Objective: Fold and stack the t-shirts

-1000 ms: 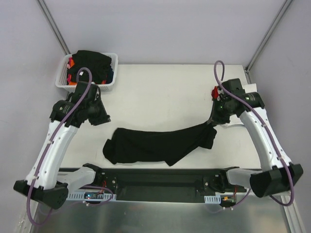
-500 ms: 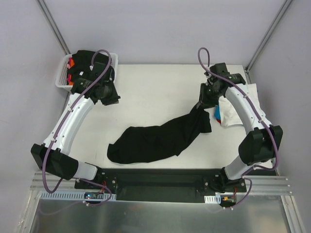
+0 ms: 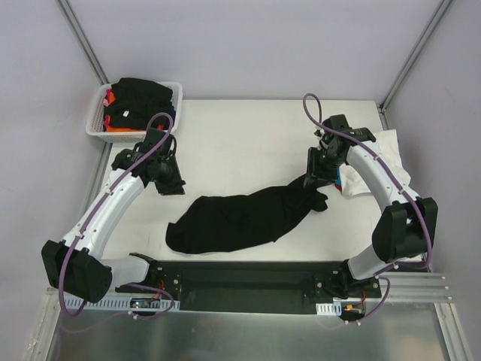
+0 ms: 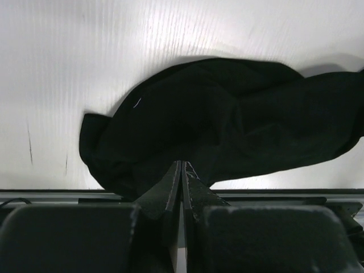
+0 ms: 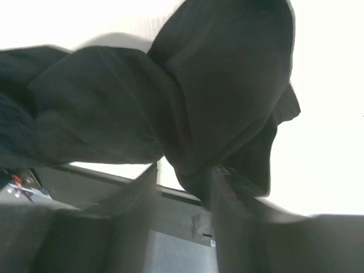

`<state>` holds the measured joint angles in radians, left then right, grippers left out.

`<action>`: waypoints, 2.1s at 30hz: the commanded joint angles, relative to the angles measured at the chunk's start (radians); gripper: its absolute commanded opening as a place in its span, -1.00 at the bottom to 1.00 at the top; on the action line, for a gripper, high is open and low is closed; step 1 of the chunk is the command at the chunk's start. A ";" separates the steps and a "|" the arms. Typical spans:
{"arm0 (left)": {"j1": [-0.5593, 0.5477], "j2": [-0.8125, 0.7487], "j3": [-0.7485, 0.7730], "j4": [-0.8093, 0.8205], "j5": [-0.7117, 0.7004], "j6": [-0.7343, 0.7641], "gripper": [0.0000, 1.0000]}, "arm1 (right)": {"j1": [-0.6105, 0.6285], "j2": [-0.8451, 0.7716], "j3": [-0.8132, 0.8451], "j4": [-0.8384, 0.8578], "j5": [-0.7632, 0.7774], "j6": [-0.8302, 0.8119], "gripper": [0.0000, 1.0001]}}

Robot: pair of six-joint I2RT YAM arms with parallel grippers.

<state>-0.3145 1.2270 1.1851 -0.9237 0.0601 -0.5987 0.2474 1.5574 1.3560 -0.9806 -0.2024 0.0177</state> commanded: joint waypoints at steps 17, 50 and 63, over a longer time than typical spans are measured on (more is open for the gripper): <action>-0.009 0.112 -0.014 0.059 0.165 -0.079 -0.95 | 0.029 -0.011 0.385 -0.147 0.055 -0.012 -0.98; 0.032 0.422 -0.211 0.368 0.176 -0.026 0.13 | 0.082 -0.062 0.164 -0.105 0.020 -0.001 -0.97; 0.032 0.405 -0.213 0.447 0.251 0.004 -1.00 | 0.082 -0.057 0.157 -0.099 0.015 0.005 -0.98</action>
<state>-0.2863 1.6569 0.9722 -0.4969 0.2802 -0.6136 0.3252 1.5314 1.5085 -1.0603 -0.1871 0.0223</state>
